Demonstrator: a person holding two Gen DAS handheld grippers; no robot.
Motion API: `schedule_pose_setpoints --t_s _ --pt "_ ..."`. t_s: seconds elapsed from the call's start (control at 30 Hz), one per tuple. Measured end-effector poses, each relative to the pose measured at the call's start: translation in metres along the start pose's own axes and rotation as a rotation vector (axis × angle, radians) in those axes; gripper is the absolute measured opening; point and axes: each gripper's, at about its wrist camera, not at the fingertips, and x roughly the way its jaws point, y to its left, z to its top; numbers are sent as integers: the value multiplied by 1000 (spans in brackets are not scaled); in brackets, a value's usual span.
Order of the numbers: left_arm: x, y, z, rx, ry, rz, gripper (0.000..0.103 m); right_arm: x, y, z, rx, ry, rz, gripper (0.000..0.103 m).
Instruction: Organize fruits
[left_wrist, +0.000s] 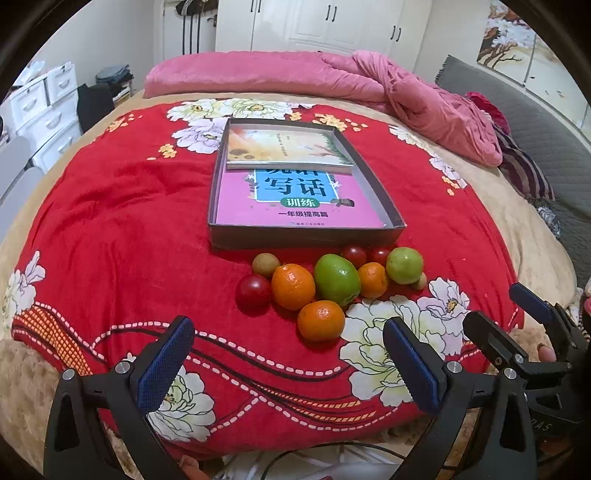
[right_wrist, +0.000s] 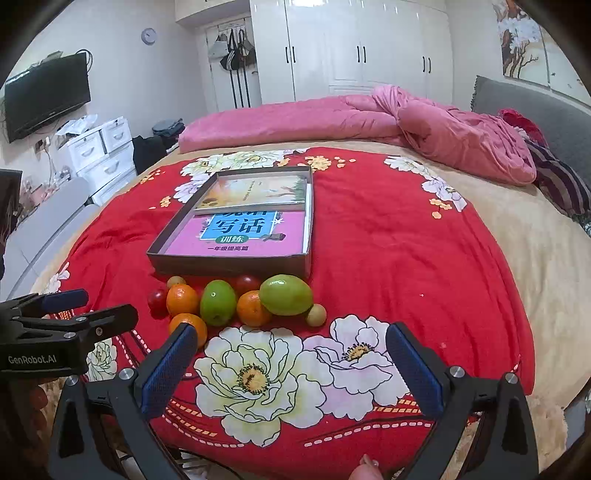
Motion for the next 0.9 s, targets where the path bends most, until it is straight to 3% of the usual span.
schedule_pose_setpoints --t_s 0.9 --pt "-3 -3 -2 11 -11 -13 102 1 1 0 -8 0 -5 103"
